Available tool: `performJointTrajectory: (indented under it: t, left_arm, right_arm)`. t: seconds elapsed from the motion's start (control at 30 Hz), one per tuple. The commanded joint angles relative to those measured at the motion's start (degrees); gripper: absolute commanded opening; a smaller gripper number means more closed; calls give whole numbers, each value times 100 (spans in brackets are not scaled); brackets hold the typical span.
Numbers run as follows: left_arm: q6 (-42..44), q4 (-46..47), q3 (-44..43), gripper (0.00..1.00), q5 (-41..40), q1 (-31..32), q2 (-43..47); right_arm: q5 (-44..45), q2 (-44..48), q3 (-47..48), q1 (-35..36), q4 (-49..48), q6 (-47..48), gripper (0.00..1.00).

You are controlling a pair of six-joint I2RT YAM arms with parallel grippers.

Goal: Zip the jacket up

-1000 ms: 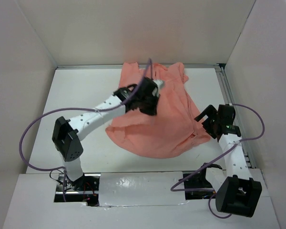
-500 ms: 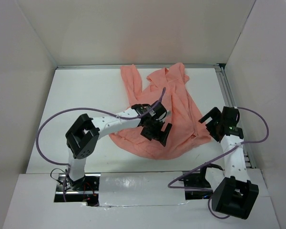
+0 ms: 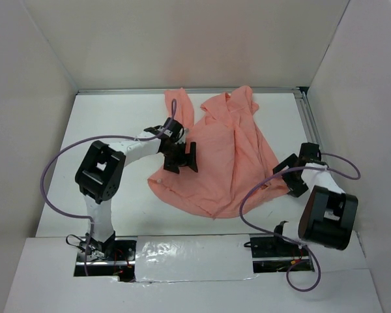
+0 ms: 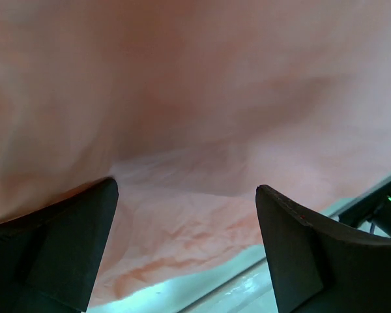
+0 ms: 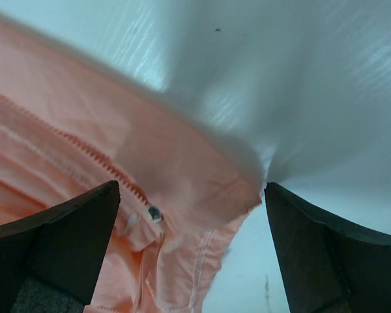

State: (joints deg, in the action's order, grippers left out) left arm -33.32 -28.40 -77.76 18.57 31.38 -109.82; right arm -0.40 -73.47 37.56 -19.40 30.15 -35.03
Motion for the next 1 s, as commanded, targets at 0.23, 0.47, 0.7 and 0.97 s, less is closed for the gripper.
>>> performJointTrajectory:
  t: [0.23, 0.47, 0.7, 0.97]
  left_arm:
    - [54, 450, 920, 99, 411, -861, 83]
    - [-42, 529, 1543, 99, 437, -1459, 549]
    - [-192, 555, 1878, 99, 595, -1424, 1269]
    - [-219, 433, 1791, 99, 701, -1020, 1674]
  right_arm:
    - [242, -626, 576, 481, -538, -83, 12]
    - [1209, 402, 1910, 762, 455, 83, 0]
    - [-406, 1563, 1957, 2339, 623, 1146, 0]
    - [-374, 1397, 666, 4312, 483, 551, 6]
